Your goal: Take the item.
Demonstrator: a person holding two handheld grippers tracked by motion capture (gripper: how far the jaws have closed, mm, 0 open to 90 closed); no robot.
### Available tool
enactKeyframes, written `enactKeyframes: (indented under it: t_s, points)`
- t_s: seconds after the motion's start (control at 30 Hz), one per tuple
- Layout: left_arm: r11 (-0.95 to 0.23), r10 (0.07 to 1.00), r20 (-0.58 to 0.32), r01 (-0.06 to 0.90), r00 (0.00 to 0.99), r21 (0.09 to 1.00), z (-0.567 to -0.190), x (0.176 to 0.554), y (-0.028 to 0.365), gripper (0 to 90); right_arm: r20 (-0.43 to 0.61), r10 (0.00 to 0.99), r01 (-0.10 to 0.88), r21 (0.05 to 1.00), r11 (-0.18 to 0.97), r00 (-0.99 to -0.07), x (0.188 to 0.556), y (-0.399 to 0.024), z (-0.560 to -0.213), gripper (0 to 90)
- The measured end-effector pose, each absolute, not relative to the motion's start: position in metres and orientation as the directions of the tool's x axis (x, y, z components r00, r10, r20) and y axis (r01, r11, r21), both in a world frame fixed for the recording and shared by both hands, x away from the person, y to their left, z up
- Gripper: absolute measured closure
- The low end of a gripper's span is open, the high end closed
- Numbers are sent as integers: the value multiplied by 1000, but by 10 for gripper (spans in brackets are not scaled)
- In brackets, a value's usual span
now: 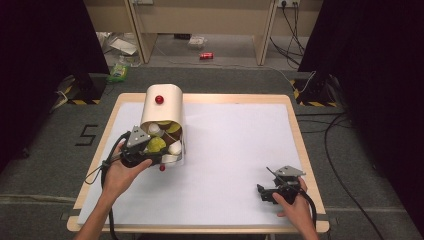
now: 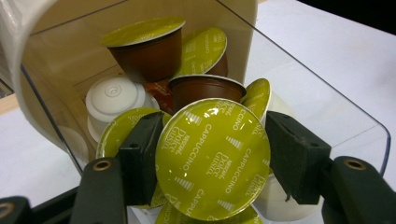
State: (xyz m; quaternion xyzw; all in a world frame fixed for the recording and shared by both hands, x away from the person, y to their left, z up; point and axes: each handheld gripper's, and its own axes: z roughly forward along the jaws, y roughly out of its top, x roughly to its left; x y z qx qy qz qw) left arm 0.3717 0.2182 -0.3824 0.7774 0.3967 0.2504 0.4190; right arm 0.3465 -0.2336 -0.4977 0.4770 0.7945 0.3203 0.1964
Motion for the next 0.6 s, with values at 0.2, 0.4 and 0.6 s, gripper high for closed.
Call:
enactKeyframes:
  t_s: [0.2, 0.4, 0.6]
  points:
    - [-344, 821, 65, 400, 568, 849, -382, 371, 220, 399, -7, 883, 632, 697, 340, -468, 347, -234, -498, 5]
    - [-334, 816, 48, 401, 577, 853, -379, 370, 222, 399, -6, 884, 632, 696, 340, -468, 346, -234, -498, 5]
    - [-308, 807, 10, 406, 591, 861, -375, 368, 226, 399, -6, 884, 632, 697, 339, -468, 347, -234, -498, 5]
